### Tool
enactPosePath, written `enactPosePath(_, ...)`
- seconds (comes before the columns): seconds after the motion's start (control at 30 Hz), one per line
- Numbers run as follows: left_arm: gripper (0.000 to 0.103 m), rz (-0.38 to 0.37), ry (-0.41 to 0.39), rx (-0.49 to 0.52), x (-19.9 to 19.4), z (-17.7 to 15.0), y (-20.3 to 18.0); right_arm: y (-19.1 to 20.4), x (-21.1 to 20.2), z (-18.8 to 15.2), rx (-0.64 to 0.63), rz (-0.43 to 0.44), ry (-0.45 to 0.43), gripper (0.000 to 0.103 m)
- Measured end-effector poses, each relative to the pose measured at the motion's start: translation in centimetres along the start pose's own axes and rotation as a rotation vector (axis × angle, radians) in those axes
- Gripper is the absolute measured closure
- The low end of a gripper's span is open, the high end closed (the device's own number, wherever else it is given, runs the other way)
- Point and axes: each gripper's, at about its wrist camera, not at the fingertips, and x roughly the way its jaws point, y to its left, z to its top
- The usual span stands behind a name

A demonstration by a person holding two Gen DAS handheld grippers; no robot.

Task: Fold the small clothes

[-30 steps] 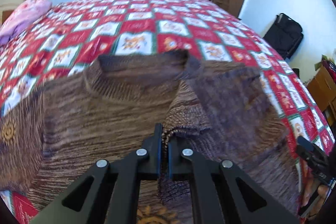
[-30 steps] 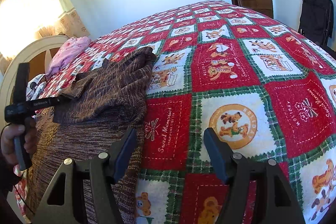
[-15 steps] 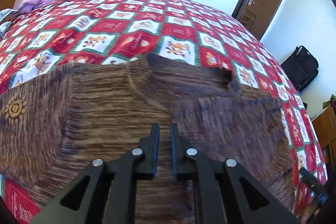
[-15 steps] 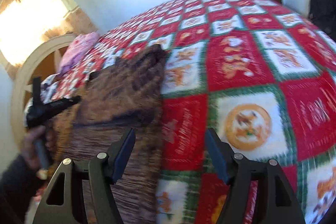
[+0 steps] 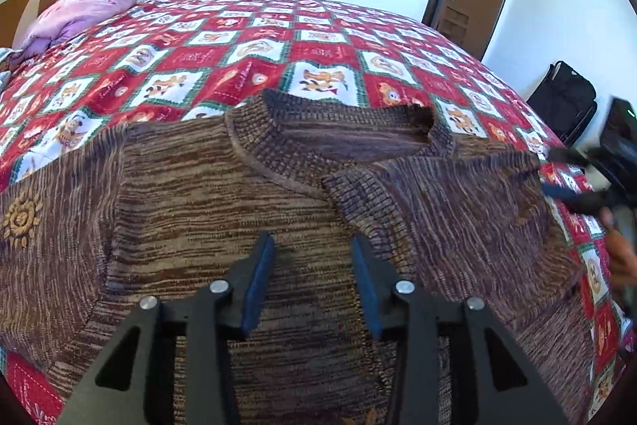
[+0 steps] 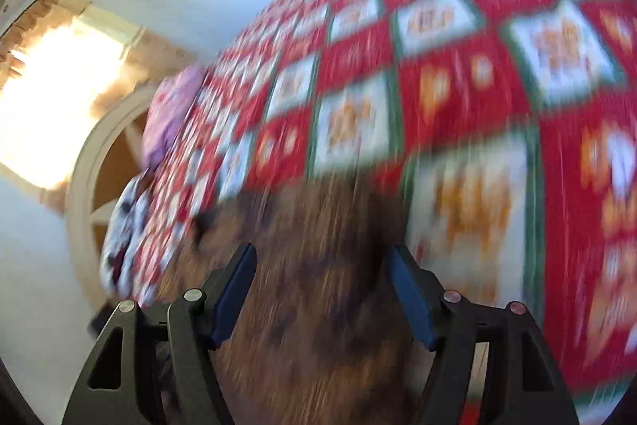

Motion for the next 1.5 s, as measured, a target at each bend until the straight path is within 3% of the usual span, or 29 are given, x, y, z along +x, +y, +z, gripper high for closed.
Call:
enactPosePath(0.1, 0.056, -0.023, -0.004, -0.008, 0.0, -0.1, 0.2, -1.5, -1.9, 2.5, 0.085, 0.007, -0.203, 0.034)
enactPosePath(0.17, 0.056, -0.033, -0.007, -0.015, -0.1, -0.2, 0.3, -2.1, -2.8, 3.1, 0.119, 0.034, -0.231, 0.034)
enactPosePath(0.3, 0.055, -0.067, -0.021, -0.048, -0.3, -0.2, 0.9, -0.1, -3.3, 1.3, -0.051, -0.084, -0.126, 0.034)
enactPosePath(0.4, 0.044, -0.096, -0.041, -0.091, -0.7, -0.3, 1.7, 0.2, -2.8, -0.3, -0.028, -0.041, -0.016, 0.034)
enactPosePath(0.5, 0.039, -0.097, -0.038, -0.094, -0.5, -0.3, 1.6, -0.9, 0.1, -0.3, 0.109, 0.068, 0.122, 0.034)
enactPosePath(0.53, 0.037, -0.093, -0.037, -0.086, -0.5, -0.3, 1.4, -1.0, 0.9, 0.3, 0.139, 0.104, 0.118, 0.034)
enactPosePath(0.67, 0.033, -0.096, -0.035, -0.074, -0.6, -0.3, 1.3, -0.1, -1.3, 2.8, 0.111, 0.113, -0.161, 0.034)
enactPosePath(0.7, 0.033, -0.103, -0.034, -0.078, -0.5, -0.3, 1.4, -0.2, -1.9, 3.0, 0.128, 0.112, -0.197, 0.034)
enactPosePath(0.73, 0.033, -0.107, -0.036, -0.082, -0.6, -0.3, 1.5, -0.1, -2.0, 2.9, 0.126, 0.106, -0.179, 0.034)
enactPosePath(0.77, 0.033, -0.111, -0.037, -0.085, -0.6, -0.4, 1.5, 0.1, -2.1, 2.6, 0.105, 0.091, -0.155, 0.034)
enactPosePath(0.83, 0.033, -0.12, -0.042, -0.093, -0.8, -0.4, 1.7, 1.3, -2.9, 1.1, -0.01, -0.024, -0.135, 0.034)
enactPosePath(0.9, 0.033, -0.12, -0.053, -0.106, -1.1, -0.5, 2.0, 3.6, -4.0, -2.3, -0.234, -0.18, -0.108, 0.034)
enactPosePath(0.97, 0.031, -0.107, -0.066, -0.121, -1.7, -0.7, 2.2, 5.5, -4.3, -5.9, -0.419, -0.272, -0.091, 0.034)
enactPosePath(1.03, 0.014, -0.087, -0.077, -0.122, -2.1, -0.8, 2.2, 6.8, -4.9, -9.6, -0.579, -0.33, -0.058, 0.034)
enactPosePath(1.07, 0.011, -0.066, -0.078, -0.117, -2.2, -0.8, 2.0, 6.7, -4.9, -11.2, -0.633, -0.34, -0.033, 0.035)
enactPosePath(1.1, 0.009, -0.047, -0.072, -0.099, -2.0, -0.7, 1.6, 7.0, -4.7, -12.9, -0.683, -0.357, 0.004, 0.044)
enactPosePath(1.13, 0.009, -0.037, -0.062, -0.086, -1.8, -0.7, 1.4, 6.9, -4.1, -13.9, -0.701, -0.374, 0.048, 0.061)
enactPosePath(1.17, 0.009, -0.014, -0.041, -0.066, -1.3, -0.7, 1.1, 6.5, -3.5, -14.8, -0.693, -0.379, 0.1, 0.066)
enactPosePath(1.2, 0.009, 0.016, -0.016, -0.044, -0.9, -0.6, 0.6, 5.9, -2.9, -15.7, -0.674, -0.38, 0.148, 0.065)
enactPosePath(1.27, 0.009, 0.054, -0.008, -0.034, -0.9, -0.7, 0.5, 5.8, -3.2, -16.7, -0.723, -0.413, 0.138, 0.066)
enactPosePath(1.37, 0.008, 0.1, 0.011, -0.027, -0.9, -1.1, 0.7, 6.0, -4.4, -16.6, -0.689, -0.418, 0.159, 0.066)
enactPosePath(1.5, 0.005, 0.111, 0.017, -0.032, -0.9, -1.3, 1.0, 8.5, -5.4, -15.7, -0.708, -0.415, 0.033, 0.065)
